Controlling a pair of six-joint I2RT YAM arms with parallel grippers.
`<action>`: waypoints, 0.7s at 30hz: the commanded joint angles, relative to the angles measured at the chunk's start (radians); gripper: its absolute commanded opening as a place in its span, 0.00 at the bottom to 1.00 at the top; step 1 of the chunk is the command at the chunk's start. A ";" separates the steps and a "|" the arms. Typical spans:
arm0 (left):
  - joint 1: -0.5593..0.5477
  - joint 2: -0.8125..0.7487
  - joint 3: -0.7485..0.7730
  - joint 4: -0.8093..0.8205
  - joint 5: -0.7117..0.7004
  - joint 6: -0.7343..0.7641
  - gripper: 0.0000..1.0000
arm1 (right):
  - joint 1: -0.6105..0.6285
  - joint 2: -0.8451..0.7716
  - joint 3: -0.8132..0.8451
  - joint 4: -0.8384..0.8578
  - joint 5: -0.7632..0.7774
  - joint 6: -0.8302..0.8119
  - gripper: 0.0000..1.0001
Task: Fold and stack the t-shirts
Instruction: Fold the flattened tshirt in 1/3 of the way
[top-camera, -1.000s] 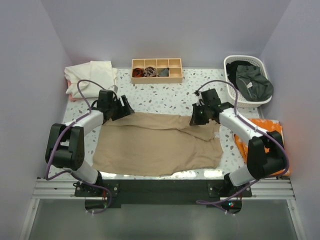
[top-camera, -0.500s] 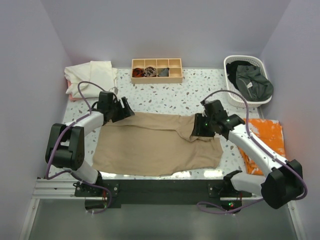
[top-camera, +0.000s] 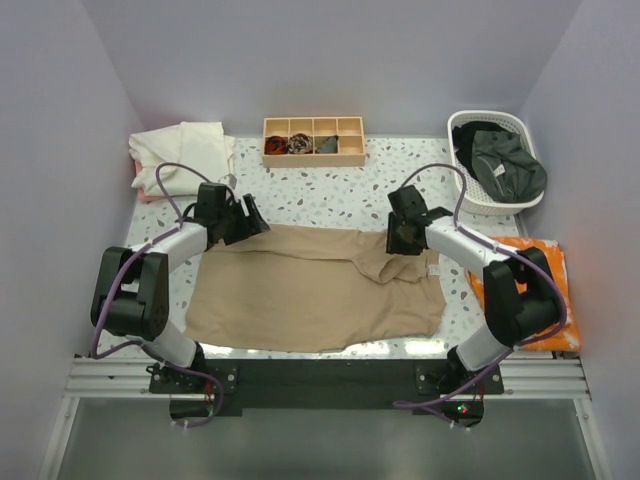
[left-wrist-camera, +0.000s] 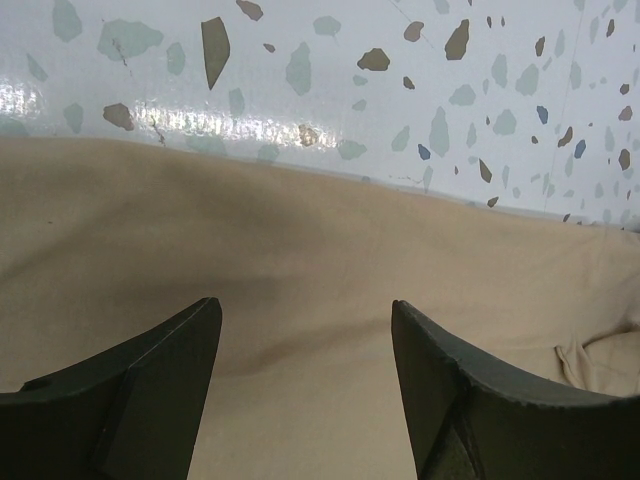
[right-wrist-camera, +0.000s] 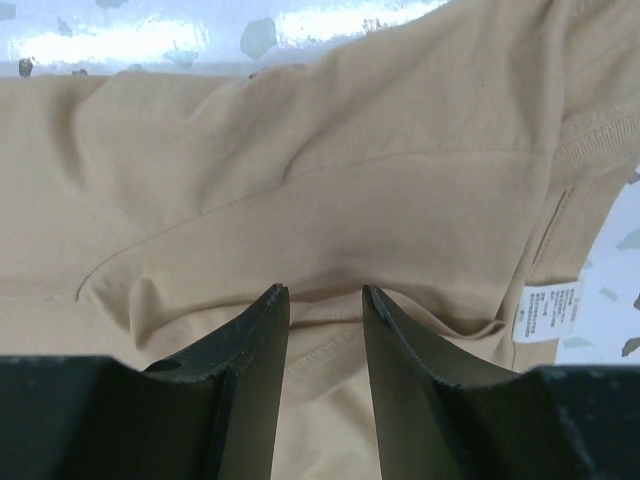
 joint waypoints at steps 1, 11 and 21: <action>-0.004 0.002 0.017 0.030 0.008 0.011 0.73 | 0.003 0.021 0.068 0.090 0.042 -0.037 0.39; -0.003 0.016 0.013 0.038 0.012 0.014 0.73 | 0.002 0.083 0.037 0.094 0.014 -0.057 0.37; -0.003 0.029 0.014 0.042 0.014 0.021 0.73 | 0.003 -0.003 -0.069 0.045 -0.032 -0.042 0.29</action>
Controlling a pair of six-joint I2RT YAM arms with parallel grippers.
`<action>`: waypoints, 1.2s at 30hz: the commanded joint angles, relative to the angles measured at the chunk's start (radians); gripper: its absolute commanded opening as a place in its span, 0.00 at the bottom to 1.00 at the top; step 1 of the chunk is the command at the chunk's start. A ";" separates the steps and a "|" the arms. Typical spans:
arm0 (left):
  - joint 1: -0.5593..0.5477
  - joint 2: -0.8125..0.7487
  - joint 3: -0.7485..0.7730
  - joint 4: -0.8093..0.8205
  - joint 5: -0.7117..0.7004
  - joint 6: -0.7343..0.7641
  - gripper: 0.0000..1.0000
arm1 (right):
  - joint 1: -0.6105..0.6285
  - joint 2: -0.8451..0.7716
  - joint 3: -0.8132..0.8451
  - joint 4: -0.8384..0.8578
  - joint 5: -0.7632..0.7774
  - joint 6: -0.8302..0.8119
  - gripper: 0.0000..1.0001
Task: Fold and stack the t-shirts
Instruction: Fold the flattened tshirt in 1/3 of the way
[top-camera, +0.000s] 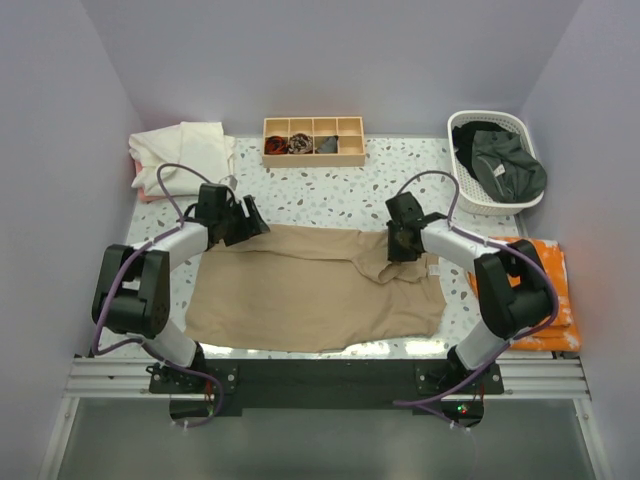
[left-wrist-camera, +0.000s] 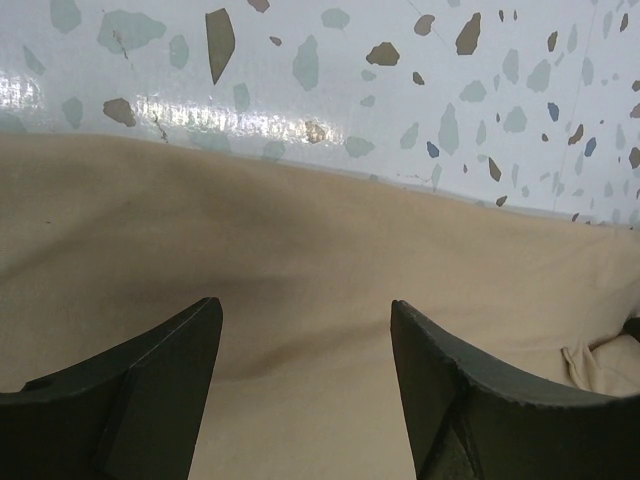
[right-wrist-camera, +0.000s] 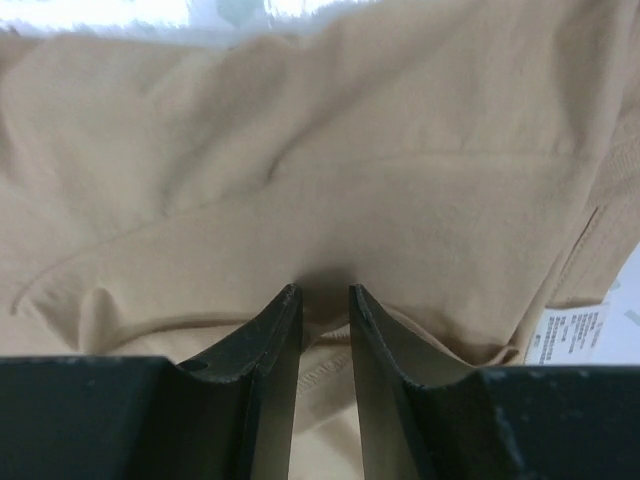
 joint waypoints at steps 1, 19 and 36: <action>-0.004 0.017 0.014 0.042 0.015 0.021 0.73 | 0.003 -0.098 -0.049 -0.041 -0.027 0.006 0.29; -0.003 0.043 0.019 0.050 0.039 0.028 0.73 | 0.061 -0.461 -0.204 -0.196 -0.096 0.107 0.26; -0.003 0.002 0.019 0.019 0.027 0.037 0.73 | 0.058 -0.095 -0.040 -0.070 0.062 0.067 0.28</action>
